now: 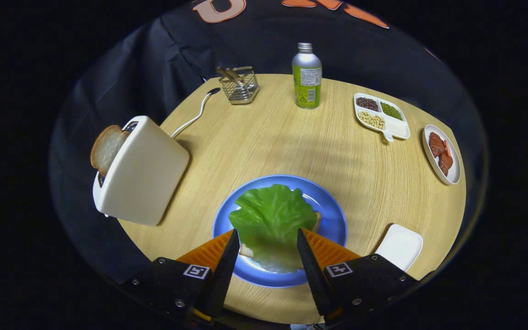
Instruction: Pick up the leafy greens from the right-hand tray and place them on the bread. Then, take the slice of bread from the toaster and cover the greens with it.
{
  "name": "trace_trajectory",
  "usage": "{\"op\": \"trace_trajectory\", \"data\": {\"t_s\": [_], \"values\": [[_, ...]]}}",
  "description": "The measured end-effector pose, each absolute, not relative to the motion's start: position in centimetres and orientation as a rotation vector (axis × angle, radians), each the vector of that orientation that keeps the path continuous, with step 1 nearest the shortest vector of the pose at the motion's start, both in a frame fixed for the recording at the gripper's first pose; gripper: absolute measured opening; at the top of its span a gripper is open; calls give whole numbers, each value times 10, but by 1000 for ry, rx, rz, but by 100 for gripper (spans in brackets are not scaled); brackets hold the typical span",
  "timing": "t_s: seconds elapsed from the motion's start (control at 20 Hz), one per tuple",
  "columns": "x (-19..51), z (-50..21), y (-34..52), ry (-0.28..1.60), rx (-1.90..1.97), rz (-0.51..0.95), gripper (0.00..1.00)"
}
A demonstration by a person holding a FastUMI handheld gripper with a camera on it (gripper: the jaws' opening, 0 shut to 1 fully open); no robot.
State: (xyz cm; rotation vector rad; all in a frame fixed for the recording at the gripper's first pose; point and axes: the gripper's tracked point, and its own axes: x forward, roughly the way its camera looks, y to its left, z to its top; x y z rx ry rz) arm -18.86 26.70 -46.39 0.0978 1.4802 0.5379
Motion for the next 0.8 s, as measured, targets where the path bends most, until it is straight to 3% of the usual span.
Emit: {"op": "trace_trajectory", "data": {"t_s": [0.35, 0.8], "values": [[-174, -393, 326, 1430, 104, 662, 89], [-139, -321, 404, 1373, 64, 731, 89]]}}
